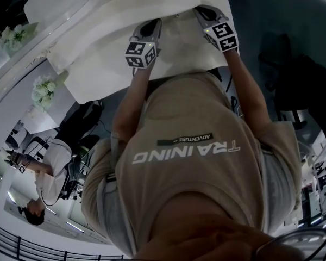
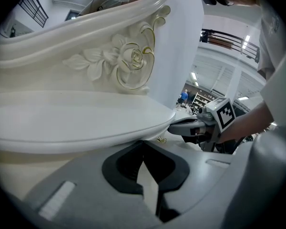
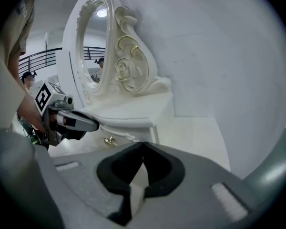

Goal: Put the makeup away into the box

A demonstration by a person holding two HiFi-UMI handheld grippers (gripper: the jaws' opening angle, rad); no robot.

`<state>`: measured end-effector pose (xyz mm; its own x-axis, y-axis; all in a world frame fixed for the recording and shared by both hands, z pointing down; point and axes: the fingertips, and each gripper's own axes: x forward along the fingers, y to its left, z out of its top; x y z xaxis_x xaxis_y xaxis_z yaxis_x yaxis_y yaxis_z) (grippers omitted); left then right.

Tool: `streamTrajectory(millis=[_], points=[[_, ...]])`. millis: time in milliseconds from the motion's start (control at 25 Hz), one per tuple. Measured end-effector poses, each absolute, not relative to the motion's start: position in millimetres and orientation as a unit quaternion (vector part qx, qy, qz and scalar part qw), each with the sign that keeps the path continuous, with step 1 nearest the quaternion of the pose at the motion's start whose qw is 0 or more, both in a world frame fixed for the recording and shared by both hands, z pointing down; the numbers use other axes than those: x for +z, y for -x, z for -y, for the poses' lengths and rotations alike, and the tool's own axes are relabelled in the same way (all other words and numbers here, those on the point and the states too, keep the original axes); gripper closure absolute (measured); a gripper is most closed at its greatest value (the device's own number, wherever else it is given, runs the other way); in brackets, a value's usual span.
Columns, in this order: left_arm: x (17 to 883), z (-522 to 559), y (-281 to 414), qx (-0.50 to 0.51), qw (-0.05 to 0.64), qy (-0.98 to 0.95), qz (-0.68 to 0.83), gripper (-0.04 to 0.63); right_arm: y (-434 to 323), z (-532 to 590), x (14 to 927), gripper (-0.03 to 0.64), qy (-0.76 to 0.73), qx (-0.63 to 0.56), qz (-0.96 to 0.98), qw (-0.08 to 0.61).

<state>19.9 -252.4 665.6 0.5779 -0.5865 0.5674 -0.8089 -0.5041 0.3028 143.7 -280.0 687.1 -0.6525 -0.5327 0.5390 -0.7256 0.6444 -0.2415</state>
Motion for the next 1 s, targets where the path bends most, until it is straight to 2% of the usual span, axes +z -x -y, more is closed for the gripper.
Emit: streamTrajectory(millis=[560,1000], points=[[672,250,-18,0.181,0.29,-0.843,0.416,0.588,-145,283,689,0.612,-0.392,0.208,0.871,0.209],[647,200,8,0.148,0.28,-0.86,0.4,0.588,-132,221,657,0.612,-0.391,0.183,0.869,0.241]])
